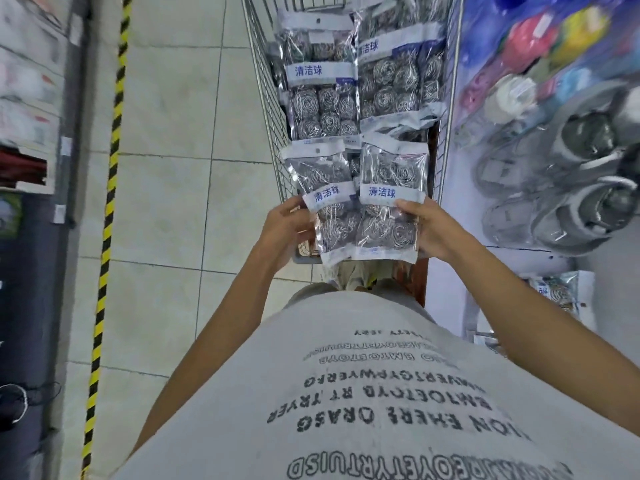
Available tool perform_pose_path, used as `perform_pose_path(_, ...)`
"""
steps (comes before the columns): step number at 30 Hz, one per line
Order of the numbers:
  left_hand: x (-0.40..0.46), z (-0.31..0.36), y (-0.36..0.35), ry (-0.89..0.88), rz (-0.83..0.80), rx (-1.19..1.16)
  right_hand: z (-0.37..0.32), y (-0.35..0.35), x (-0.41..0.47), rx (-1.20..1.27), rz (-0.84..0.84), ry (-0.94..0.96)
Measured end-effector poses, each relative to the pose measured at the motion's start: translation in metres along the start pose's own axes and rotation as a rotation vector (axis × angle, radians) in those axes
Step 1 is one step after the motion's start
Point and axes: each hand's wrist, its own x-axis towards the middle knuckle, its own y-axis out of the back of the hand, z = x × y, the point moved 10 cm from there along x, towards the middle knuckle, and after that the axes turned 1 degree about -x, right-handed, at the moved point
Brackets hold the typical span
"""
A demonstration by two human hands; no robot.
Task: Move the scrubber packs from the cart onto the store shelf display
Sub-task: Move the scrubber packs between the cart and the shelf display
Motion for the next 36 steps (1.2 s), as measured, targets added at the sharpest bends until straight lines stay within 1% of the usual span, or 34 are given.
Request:
perform_pose_path(2,-0.01,0.011,-0.016,0.003,-0.072,-0.02,-0.007,-0.012,-0.011,-0.03,-0.049,0.01)
perform_pose_path(4,-0.018,0.02,-0.033,0.004,-0.166,-0.027,-0.016,-0.022,-0.022,0.014,-0.083,0.042)
perform_pose_path(7,-0.028,0.033,-0.054,-0.005,-0.241,-0.011,-0.026,-0.03,-0.039,0.022,-0.081,0.126)
perform_pose_path(11,-0.034,0.04,-0.071,-0.014,-0.248,0.043,-0.032,-0.024,-0.069,0.035,0.044,0.238)
perform_pose_path(14,-0.036,0.043,-0.082,-0.06,-0.314,0.182,-0.025,-0.023,-0.093,0.099,0.134,0.318)
perform_pose_path(15,-0.038,0.044,-0.085,-0.064,-0.347,0.197,-0.021,-0.023,-0.102,0.124,0.169,0.349)
perform_pose_path(17,-0.037,0.044,-0.085,-0.056,-0.411,0.248,-0.007,-0.017,-0.121,0.184,0.28,0.407)
perform_pose_path(20,-0.046,0.039,-0.086,-0.021,-0.495,0.316,0.029,-0.014,-0.152,0.316,0.44,0.446)
perform_pose_path(23,-0.06,0.024,-0.084,0.054,-0.55,0.402,0.073,-0.017,-0.185,0.446,0.554,0.489)
perform_pose_path(28,-0.084,-0.02,-0.091,0.104,-0.633,0.56,0.168,-0.02,-0.239,0.697,0.803,0.512)
perform_pose_path(30,-0.095,-0.037,-0.093,0.131,-0.661,0.601,0.198,-0.025,-0.253,0.789,0.832,0.521)
perform_pose_path(33,-0.123,-0.072,-0.11,0.146,-0.785,0.722,0.254,-0.029,-0.288,0.909,0.898,0.525)
perform_pose_path(34,-0.132,-0.082,-0.116,0.131,-0.805,0.769,0.27,-0.03,-0.299,0.941,0.92,0.537)
perform_pose_path(36,-0.155,-0.108,-0.126,0.161,-0.849,0.818,0.302,-0.032,-0.323,1.004,0.965,0.568)
